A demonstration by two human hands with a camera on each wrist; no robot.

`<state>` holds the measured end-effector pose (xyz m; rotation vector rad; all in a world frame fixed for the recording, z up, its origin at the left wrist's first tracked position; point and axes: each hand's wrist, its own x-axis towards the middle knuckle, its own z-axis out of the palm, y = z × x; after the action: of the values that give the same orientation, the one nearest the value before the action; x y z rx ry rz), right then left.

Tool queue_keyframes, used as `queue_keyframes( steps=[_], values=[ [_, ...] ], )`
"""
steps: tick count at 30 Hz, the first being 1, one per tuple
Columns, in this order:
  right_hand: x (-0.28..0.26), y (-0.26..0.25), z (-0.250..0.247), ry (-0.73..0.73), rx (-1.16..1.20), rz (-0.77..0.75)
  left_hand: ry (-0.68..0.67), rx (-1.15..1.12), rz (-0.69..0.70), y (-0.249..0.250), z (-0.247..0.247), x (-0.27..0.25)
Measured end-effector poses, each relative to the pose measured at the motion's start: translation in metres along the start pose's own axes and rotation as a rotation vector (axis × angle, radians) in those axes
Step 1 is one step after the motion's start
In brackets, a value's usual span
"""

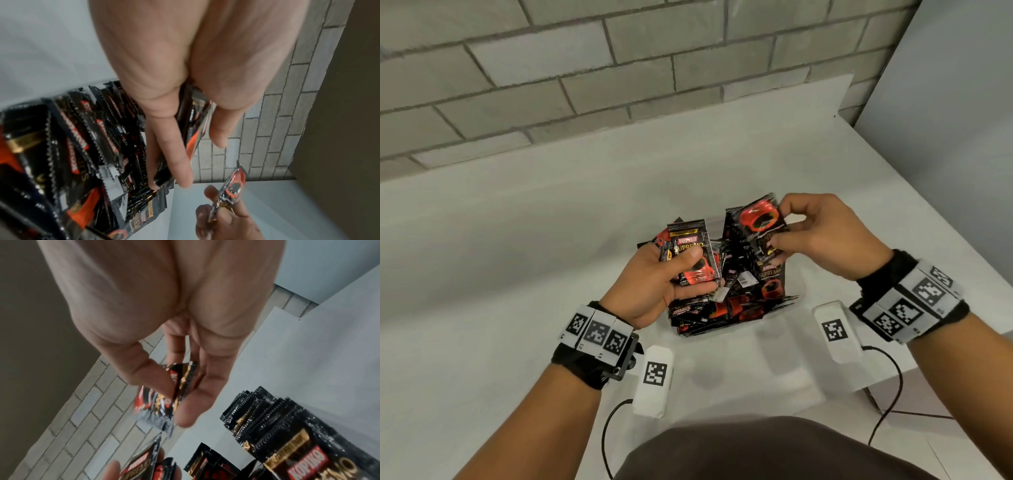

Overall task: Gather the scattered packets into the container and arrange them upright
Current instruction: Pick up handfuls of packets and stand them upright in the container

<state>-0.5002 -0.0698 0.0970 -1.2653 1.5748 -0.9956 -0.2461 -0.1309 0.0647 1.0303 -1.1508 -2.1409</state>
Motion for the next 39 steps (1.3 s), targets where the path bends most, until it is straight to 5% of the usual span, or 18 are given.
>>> queue_keyframes(
  steps=[5,9,23,39],
  values=[
    [-0.006,-0.009,0.002,-0.209,-0.174,-0.095,-0.042,-0.074,-0.03,0.0,0.002,0.002],
    [-0.008,-0.019,0.012,-0.266,-0.148,-0.095,-0.06,0.101,-0.032,0.001,0.009,0.001],
    [0.007,-0.007,0.023,-0.036,-0.392,-0.095,-0.165,0.15,0.004,-0.003,0.013,-0.003],
    [-0.007,-0.008,0.035,0.077,-0.005,0.02,-0.145,0.158,0.016,-0.007,0.02,0.004]
  ],
)
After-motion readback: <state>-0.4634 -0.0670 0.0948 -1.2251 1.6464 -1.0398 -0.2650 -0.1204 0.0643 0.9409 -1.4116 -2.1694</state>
